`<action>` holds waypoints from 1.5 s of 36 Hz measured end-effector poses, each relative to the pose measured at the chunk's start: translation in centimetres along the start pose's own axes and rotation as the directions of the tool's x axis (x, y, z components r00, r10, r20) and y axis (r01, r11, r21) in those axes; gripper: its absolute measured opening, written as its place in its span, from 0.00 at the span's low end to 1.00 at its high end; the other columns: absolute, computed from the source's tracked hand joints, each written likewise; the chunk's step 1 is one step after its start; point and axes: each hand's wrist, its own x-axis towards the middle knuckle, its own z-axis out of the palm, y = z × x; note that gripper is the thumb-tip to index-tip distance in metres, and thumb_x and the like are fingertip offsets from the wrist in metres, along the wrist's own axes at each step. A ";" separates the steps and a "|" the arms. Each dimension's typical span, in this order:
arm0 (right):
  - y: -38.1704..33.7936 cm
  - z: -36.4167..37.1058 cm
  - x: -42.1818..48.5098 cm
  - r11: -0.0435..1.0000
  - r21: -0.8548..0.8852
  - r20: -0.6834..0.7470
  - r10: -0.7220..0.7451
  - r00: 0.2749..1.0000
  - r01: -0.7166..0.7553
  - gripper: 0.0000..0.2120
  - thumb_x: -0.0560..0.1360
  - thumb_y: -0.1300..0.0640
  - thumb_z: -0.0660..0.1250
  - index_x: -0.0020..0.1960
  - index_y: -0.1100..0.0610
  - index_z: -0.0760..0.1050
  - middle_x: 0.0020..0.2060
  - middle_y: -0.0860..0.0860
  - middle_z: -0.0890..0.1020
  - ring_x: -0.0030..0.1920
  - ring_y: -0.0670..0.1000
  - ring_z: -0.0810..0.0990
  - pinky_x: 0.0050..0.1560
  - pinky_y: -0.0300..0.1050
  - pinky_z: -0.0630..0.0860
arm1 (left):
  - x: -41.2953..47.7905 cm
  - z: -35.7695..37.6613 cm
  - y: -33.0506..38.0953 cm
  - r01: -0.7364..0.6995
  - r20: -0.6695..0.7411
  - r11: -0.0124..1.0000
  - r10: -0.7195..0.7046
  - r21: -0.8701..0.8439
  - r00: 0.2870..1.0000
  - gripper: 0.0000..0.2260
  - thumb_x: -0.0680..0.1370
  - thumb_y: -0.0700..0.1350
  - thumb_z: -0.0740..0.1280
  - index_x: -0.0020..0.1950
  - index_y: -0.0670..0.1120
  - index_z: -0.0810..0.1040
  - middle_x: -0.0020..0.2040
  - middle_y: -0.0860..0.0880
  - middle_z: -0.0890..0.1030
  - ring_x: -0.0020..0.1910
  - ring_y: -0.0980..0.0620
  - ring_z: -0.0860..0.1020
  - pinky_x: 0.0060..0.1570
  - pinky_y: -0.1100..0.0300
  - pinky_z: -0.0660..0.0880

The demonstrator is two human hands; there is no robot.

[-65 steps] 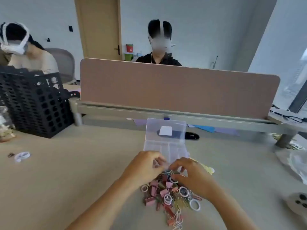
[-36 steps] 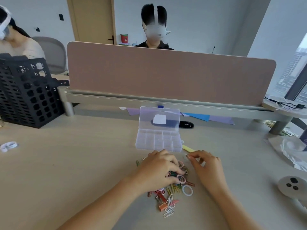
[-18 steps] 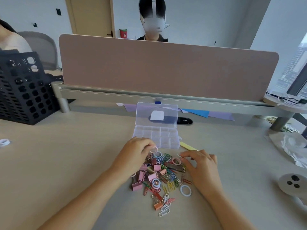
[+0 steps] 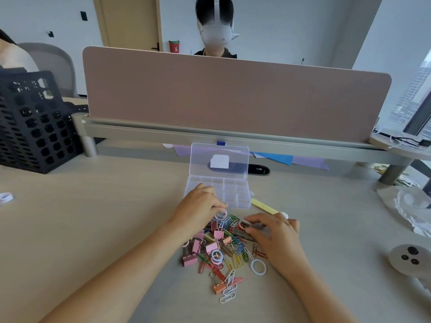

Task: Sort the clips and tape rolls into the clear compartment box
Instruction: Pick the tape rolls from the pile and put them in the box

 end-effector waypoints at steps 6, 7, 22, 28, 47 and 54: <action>0.1 0.3 0.1 1.000 0.008 0.019 -0.009 1.000 0.009 0.06 0.74 0.48 0.68 0.49 0.37 0.78 0.42 0.31 0.77 0.51 0.37 0.70 0.58 0.31 0.52 | 0.7 -0.8 0.0 -0.047 0.097 0.998 0.043 0.040 0.994 0.10 0.75 0.51 0.70 0.55 0.54 0.84 0.44 0.56 0.75 0.51 0.55 0.68 0.50 0.60 0.69; 0.1 0.2 0.1 1.000 0.006 0.022 -0.013 1.000 0.013 0.07 0.74 0.48 0.68 0.50 0.36 0.78 0.43 0.31 0.78 0.51 0.38 0.70 0.58 0.31 0.52 | 0.8 -0.9 0.0 -0.047 0.111 0.998 0.042 0.049 0.993 0.10 0.76 0.50 0.69 0.55 0.53 0.84 0.44 0.55 0.75 0.51 0.55 0.68 0.51 0.60 0.69; -0.5 -0.4 0.3 0.998 0.054 0.044 0.039 0.998 -0.041 0.03 0.74 0.50 0.68 0.41 0.44 0.79 0.40 0.41 0.77 0.45 0.42 0.73 0.51 0.39 0.58 | 1.3 -1.3 -0.2 -0.056 0.271 0.996 0.036 0.063 0.962 0.08 0.77 0.48 0.68 0.55 0.50 0.80 0.53 0.54 0.75 0.57 0.56 0.68 0.57 0.57 0.70; -1.3 -1.4 0.4 0.971 0.215 0.032 0.098 0.995 -0.102 0.05 0.73 0.54 0.70 0.40 0.45 0.80 0.40 0.39 0.80 0.44 0.42 0.76 0.50 0.37 0.68 | 1.4 -1.8 0.5 -0.027 0.352 0.996 -0.006 0.087 0.936 0.07 0.76 0.46 0.69 0.53 0.49 0.78 0.55 0.53 0.75 0.57 0.55 0.71 0.55 0.57 0.71; -3.6 -8.2 -0.2 0.995 0.011 0.673 0.068 0.737 -0.102 0.08 0.71 0.58 0.70 0.44 0.45 0.78 0.33 0.45 0.82 0.32 0.40 0.81 0.38 0.37 0.74 | 0.5 -1.6 1.5 0.096 0.386 0.993 -0.113 0.065 0.916 0.10 0.75 0.38 0.68 0.47 0.53 0.71 0.50 0.53 0.74 0.45 0.53 0.75 0.44 0.56 0.75; -3.8 -7.7 -1.3 0.995 -0.022 0.685 0.086 0.723 -0.097 0.12 0.68 0.56 0.74 0.48 0.48 0.74 0.36 0.50 0.84 0.31 0.43 0.79 0.43 0.45 0.77 | -0.2 -1.0 1.9 0.155 0.370 0.979 -0.096 -0.133 0.924 0.08 0.74 0.40 0.71 0.45 0.53 0.77 0.42 0.55 0.78 0.39 0.57 0.76 0.38 0.63 0.71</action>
